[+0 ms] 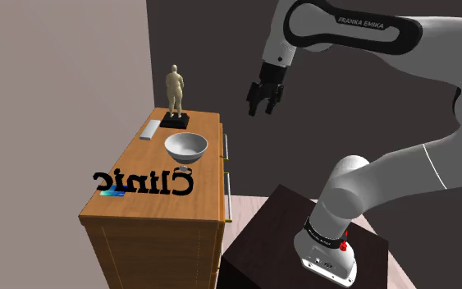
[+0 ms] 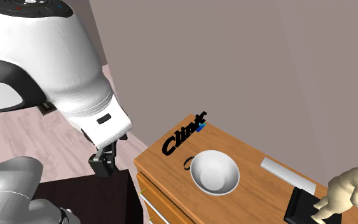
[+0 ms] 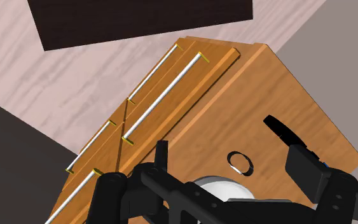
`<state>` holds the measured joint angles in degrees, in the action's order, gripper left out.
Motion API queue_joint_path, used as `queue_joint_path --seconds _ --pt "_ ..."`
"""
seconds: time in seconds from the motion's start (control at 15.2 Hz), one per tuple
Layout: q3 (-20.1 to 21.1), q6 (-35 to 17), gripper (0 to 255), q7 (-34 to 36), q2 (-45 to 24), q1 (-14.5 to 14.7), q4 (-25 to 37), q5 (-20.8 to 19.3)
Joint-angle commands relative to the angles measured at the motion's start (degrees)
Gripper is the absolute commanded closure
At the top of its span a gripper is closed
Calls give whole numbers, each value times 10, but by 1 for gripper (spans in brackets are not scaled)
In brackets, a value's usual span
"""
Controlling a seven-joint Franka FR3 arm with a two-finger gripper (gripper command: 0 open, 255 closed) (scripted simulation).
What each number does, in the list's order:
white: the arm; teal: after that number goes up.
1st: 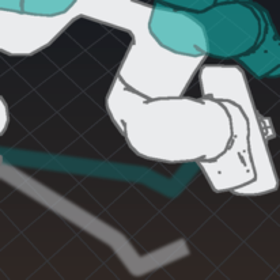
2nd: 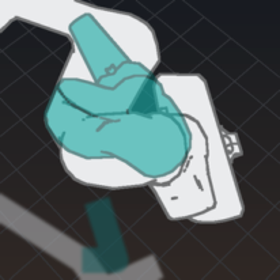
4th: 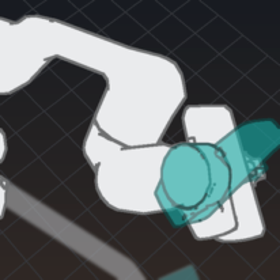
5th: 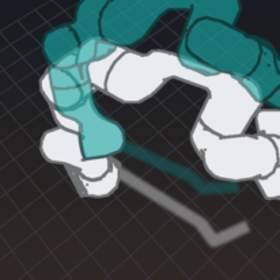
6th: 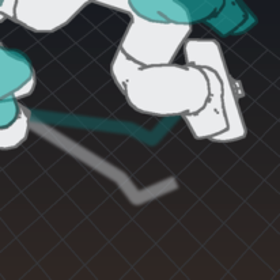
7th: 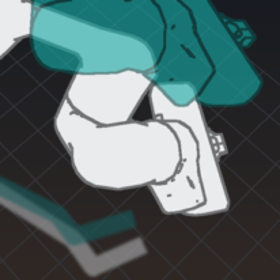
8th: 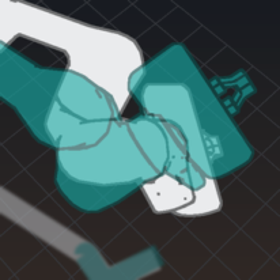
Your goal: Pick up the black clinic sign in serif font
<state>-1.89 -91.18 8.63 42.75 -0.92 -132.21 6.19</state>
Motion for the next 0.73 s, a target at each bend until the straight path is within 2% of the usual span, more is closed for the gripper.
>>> queue_joint_path --seconds 0.0,0.66 --pt "0 0 0 0 0 0 0 0" --pt "77 -127 0 23 -161 41 29 12"
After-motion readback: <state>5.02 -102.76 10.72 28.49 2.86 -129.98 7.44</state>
